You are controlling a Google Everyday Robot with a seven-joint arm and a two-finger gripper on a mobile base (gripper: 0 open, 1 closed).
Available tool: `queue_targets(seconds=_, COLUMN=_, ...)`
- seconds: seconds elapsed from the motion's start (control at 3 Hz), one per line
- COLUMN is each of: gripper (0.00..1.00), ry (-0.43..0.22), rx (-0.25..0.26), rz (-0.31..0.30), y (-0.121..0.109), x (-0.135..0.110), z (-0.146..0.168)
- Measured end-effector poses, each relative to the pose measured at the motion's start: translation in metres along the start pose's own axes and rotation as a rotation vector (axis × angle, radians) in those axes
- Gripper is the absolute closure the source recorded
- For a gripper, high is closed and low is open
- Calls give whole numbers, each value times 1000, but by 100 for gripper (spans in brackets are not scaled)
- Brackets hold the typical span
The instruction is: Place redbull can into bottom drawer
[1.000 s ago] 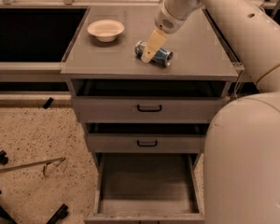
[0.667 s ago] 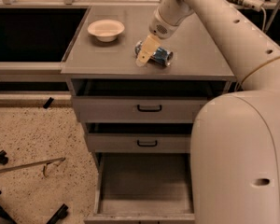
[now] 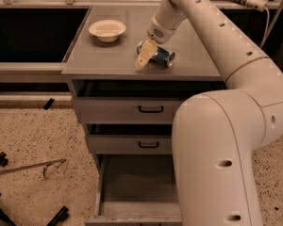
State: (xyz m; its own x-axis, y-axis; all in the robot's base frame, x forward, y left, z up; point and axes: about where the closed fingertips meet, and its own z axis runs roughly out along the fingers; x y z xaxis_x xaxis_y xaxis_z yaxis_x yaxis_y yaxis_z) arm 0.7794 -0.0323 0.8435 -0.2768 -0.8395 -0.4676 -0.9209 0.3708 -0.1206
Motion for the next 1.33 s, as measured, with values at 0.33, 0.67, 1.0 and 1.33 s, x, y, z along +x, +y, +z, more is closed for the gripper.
queue_targets(seconds=0.33, gripper=42, ry=5, rx=-4, rz=2, y=0, x=1, z=0)
queue_targets(seconds=0.67, gripper=65, ry=5, rx=-4, rz=2, y=0, x=1, z=0)
queue_targets(seconds=1.0, gripper=88, ry=-1, rx=5, rz=-2, y=7, x=0, z=-8)
queue_targets(seconds=1.33, gripper=100, ry=-84, rx=117, rz=-8, y=23, x=-16, z=-64)
